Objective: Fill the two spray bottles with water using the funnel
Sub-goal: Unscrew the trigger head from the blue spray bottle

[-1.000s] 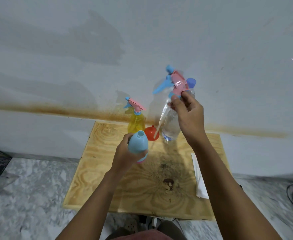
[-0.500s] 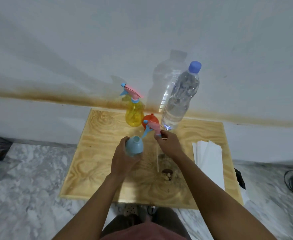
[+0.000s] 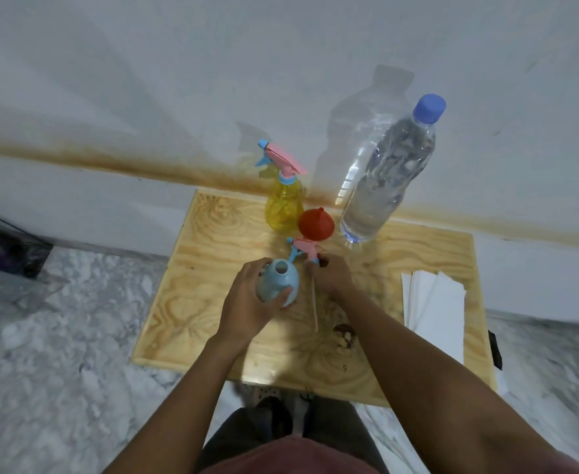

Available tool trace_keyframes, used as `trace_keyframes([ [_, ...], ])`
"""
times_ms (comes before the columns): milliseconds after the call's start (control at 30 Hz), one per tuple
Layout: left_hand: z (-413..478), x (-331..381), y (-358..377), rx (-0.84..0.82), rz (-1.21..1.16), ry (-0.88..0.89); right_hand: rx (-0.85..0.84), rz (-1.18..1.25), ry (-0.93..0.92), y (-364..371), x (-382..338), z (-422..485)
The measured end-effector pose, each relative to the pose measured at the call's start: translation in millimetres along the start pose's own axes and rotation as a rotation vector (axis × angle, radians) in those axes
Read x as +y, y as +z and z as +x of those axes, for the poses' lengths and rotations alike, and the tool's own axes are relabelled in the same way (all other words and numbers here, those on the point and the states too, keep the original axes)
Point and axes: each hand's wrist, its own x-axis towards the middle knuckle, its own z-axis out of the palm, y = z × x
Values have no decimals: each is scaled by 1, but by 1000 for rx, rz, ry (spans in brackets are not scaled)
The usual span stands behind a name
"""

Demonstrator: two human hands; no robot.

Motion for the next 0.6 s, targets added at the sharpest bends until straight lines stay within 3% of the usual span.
trace_keyframes([
  [267, 12, 3, -8, -99, -84, -58, 42, -3, -7, 4, 2, -4],
  [433, 17, 4, -10, -135, -52, -93, 145, -137, 60, -15, -7, -2],
  [600, 21, 8, -14, -166, -38, -111, 232, -120, -31, -26, -23, 22],
])
